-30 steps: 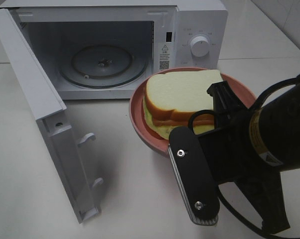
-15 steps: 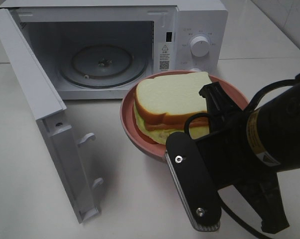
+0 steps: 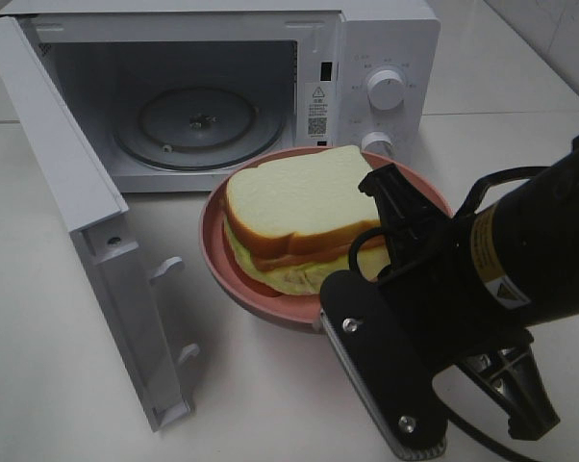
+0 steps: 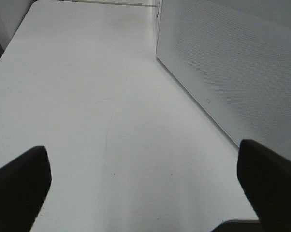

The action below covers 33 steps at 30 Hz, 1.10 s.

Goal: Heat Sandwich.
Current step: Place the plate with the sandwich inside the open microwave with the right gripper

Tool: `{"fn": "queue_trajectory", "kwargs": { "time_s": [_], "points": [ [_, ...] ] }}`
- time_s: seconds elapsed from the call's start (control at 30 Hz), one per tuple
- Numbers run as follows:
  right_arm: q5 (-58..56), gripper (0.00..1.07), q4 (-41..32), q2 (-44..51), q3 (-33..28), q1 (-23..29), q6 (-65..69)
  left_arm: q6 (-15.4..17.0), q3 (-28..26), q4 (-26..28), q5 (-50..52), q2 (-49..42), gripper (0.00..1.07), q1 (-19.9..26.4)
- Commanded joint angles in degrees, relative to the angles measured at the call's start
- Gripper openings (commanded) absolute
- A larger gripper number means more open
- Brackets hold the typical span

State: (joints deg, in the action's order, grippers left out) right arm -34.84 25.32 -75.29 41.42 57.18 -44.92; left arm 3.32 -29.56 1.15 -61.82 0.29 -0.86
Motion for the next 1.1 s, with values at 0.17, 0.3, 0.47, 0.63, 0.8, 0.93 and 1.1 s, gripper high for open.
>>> {"fn": "queue_trajectory", "kwargs": {
  "time_s": [0.17,0.3,0.47,0.63,0.8,0.93,1.1],
  "points": [
    [4.81,0.03,-3.72,0.57,0.0,-6.3,-14.84,0.29,0.06,0.34,0.23,-0.23,0.98,0.29],
    [5.84,0.03,-6.59,0.57,0.0,-9.85,-22.86,0.29,0.06,0.34,0.23,-0.23,0.98,0.29],
    [6.25,0.03,-11.29,0.57,0.0,-13.75,-31.57,0.29,0.06,0.34,0.23,-0.23,0.98,0.29],
    [6.93,0.03,-13.75,0.57,0.0,-16.62,-38.1,0.29,0.06,0.34,0.23,-0.23,0.98,0.29],
    [8.65,0.03,-18.33,0.57,0.0,-19.25,-43.72,0.29,0.06,0.34,0.23,-0.23,0.98,0.29],
    [8.77,0.03,-22.12,0.57,0.0,-21.03,-48.07,0.29,0.06,0.34,0.23,-0.23,0.98,0.29],
    [8.88,0.03,-22.8,0.57,0.0,-21.2,-48.13,0.29,0.06,0.34,0.23,-0.23,0.98,0.29]
  ]
}}
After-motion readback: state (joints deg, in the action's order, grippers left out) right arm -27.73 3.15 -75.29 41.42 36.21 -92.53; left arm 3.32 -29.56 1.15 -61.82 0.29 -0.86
